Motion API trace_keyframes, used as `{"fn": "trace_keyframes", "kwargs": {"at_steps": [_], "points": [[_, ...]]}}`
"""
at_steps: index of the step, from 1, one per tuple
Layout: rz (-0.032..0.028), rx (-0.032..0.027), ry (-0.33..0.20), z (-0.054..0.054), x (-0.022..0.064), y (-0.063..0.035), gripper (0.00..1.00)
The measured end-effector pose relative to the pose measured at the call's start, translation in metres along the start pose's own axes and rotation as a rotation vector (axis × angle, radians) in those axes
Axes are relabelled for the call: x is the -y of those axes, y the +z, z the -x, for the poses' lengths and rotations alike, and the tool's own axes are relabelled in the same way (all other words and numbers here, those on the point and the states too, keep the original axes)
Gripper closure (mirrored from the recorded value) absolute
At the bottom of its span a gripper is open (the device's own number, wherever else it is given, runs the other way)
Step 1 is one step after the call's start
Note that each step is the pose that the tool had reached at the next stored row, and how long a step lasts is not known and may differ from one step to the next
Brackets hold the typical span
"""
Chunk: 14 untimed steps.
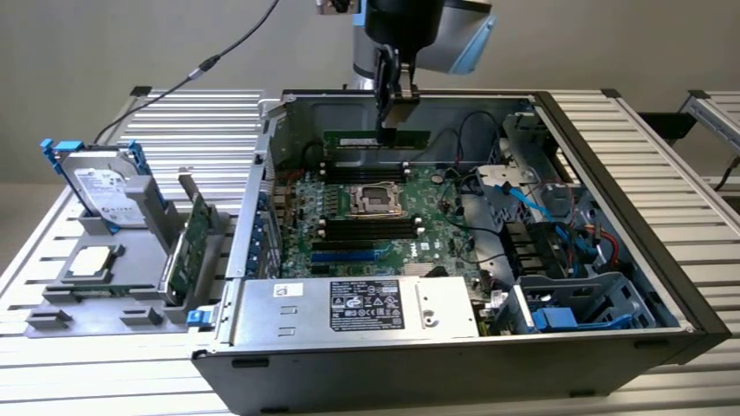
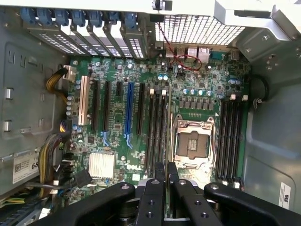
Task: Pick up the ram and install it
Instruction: 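Insert the ram into the slot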
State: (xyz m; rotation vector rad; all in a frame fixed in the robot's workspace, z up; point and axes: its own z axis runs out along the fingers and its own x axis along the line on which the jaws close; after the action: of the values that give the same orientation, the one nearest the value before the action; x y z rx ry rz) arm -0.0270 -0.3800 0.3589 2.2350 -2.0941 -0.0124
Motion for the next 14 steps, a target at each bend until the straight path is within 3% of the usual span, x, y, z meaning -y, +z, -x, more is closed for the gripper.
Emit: {"fn": "trace_keyframes", "kwargs": {"at_steps": [9, 14], "points": [[-0.0004, 0.0037, 0.002, -0.006, 0.0006, 0.0167, 0.86], [-0.0006, 0.0128, 0.009, -0.011, 0.0009, 0.0260, 0.86]]}}
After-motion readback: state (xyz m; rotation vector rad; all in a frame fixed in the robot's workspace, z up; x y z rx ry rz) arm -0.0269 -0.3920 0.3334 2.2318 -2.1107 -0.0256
